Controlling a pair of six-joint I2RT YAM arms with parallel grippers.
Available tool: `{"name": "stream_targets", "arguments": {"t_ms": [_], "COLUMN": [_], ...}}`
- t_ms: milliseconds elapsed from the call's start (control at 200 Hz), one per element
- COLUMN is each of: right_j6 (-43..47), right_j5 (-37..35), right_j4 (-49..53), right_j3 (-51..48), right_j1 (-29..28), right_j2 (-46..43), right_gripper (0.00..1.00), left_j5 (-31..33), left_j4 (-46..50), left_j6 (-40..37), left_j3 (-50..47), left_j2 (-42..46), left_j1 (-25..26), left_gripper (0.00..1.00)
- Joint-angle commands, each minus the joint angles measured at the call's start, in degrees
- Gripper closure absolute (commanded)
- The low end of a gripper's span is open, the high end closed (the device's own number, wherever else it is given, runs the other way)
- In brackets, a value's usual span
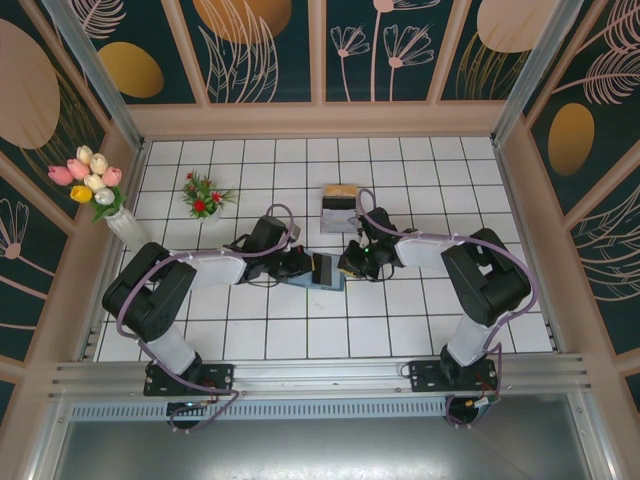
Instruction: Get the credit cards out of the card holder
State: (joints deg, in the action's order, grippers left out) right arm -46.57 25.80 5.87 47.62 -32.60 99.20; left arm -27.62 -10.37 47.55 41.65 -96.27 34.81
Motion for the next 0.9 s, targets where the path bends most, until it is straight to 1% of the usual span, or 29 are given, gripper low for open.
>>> {"name": "stream_targets", "arguments": {"t_ms": [0,155,275,565,766,896], "right_j6": [2.0,4.5,4.5,3.5,3.9,3.7], "right_j5": [-2.8,-3.4,-0.8,1.6,1.3,0.4], "right_j4": [2.1,2.6,-0.2,-1.5,0.3,1.5], "right_j3": [0.1,4.1,3.6,4.3,5.1,4.8], "right_j1": [0.0,0.1,-1.2,-4.5,-4.6,-4.5], "right_j2": [1.0,-3.8,-5.6,0.8,4.3,5.0], "right_gripper": [0.84,0.84,0.84,0.84,0.85,0.86], "left_j5": [0.3,2.3,2.3,1.7,1.5,0.6], "left_j4": [0.6,3.1,3.3,1.9,1.2,-0.6], "left_j6": [-1.0,-1.7,-1.9,-1.1,-0.6,0.4], "left_j3": [-0.4,-0.2,-0.2,-0.4,-0.9,-1.5], "left_j2": [-0.2,-0.2,-0.2,-1.0,-0.8,-1.0], "left_j1": [-0.2,-0.3,-0.4,-0.3,-0.3,-0.3], "left_gripper": [0.96,0.96,0.96,0.94,0.91,0.88]}}
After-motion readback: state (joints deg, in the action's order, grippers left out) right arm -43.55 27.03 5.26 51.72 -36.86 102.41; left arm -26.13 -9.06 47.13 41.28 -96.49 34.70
